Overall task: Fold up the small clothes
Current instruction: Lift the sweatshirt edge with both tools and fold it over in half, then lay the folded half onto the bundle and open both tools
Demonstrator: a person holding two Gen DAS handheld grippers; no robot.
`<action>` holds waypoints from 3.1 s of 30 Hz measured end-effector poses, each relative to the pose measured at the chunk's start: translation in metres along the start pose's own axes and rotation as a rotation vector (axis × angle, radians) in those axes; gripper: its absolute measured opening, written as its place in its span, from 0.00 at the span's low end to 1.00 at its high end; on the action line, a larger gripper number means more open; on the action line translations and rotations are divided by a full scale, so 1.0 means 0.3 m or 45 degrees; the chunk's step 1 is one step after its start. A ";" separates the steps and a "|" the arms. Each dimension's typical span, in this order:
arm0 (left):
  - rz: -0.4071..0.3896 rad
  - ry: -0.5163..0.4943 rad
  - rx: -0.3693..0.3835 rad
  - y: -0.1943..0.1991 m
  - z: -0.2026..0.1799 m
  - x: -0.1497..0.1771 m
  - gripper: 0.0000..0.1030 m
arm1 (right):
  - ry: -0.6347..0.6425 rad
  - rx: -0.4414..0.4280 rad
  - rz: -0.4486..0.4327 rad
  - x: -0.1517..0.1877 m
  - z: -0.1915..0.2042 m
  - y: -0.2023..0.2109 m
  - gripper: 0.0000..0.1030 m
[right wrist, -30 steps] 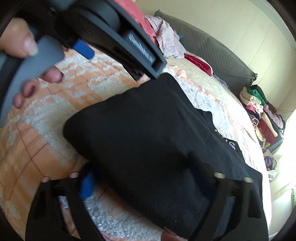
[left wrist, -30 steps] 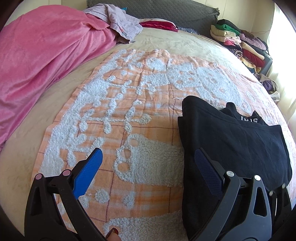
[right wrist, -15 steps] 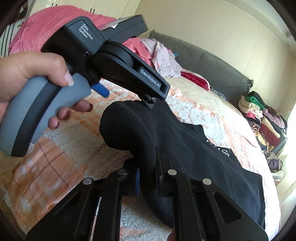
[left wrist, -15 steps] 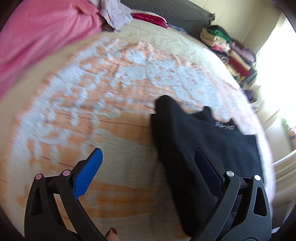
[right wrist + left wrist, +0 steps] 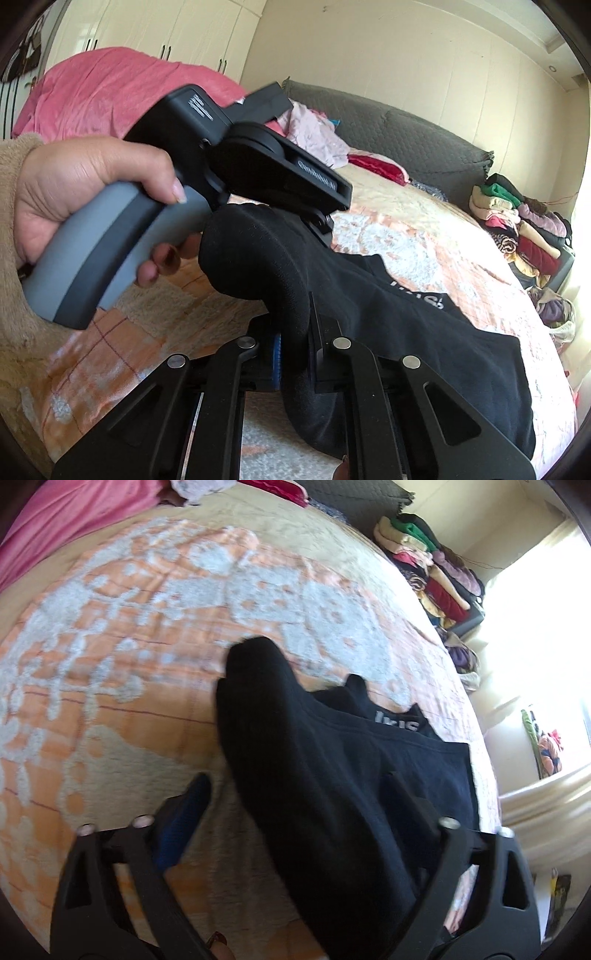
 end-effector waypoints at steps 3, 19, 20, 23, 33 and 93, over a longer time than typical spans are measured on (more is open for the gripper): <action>-0.004 -0.044 0.008 -0.009 -0.069 0.002 0.43 | -0.019 0.029 -0.022 -0.009 -0.034 0.023 0.08; -0.111 -0.351 0.024 0.021 -0.449 -0.037 0.21 | -0.224 0.213 -0.119 -0.013 -0.278 0.178 0.07; -0.110 -0.359 0.029 0.018 -0.465 -0.036 0.21 | -0.233 0.222 -0.121 -0.010 -0.289 0.188 0.07; -0.103 -0.388 0.039 0.005 -0.518 -0.027 0.21 | -0.260 0.249 -0.128 -0.002 -0.321 0.213 0.07; -0.078 -0.460 0.056 -0.058 -0.685 0.019 0.21 | -0.356 0.338 -0.137 0.044 -0.402 0.295 0.07; -0.058 -0.532 -0.120 -0.173 -0.630 0.218 0.65 | -1.394 0.056 0.189 0.412 -0.869 0.256 0.65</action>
Point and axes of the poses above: each gripper's, at about its wrist camera, not at the fingertips, and y roughly against the way its jaws point, z to its left, x to its underside, the point moved 8 cm from there along -y, roughly the way its jaws point, and after that the axes turned 12 degrees about -z, right-handed, at the moved point
